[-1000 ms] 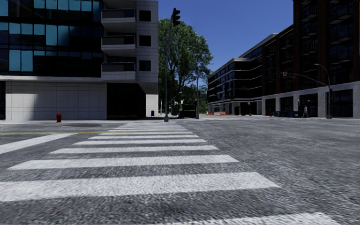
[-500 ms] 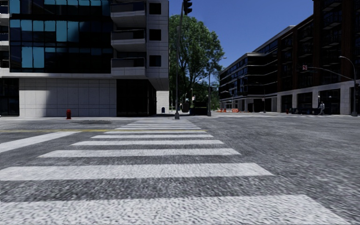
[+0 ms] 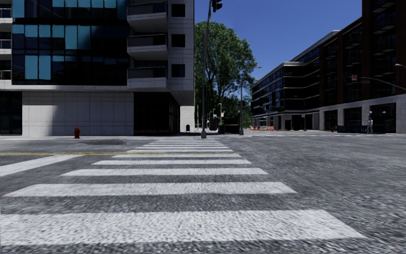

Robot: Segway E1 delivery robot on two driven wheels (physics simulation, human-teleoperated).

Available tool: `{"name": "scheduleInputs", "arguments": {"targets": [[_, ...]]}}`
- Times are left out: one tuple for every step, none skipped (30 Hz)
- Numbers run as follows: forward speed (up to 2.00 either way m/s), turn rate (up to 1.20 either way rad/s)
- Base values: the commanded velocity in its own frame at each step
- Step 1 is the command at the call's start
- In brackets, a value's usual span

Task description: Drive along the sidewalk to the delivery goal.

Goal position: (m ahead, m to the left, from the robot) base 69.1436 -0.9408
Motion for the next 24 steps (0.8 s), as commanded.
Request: {"name": "scheduleInputs", "arguments": {"targets": [[1.55, 0.0], [1.55, 0.0], [1.55, 0.0], [1.63, 0.0], [1.78, 0.0], [2.0, 0.0], [2.0, 0.0], [2.0, 0.0], [2.0, 0.0], [2.0, 0.0], [2.0, 0.0], [2.0, 0.0], [2.0, 0.06], [2.0, 0.12], [2.0, 0.13], [2.0, 0.13], [2.0, 0.13], [2.0, 0.13], [2.0, 0.13], [2.0, 0.13], [2.0, 0.13], [2.0, 0.13], [2.0, 0.14], [2.0, 0.14]]}}
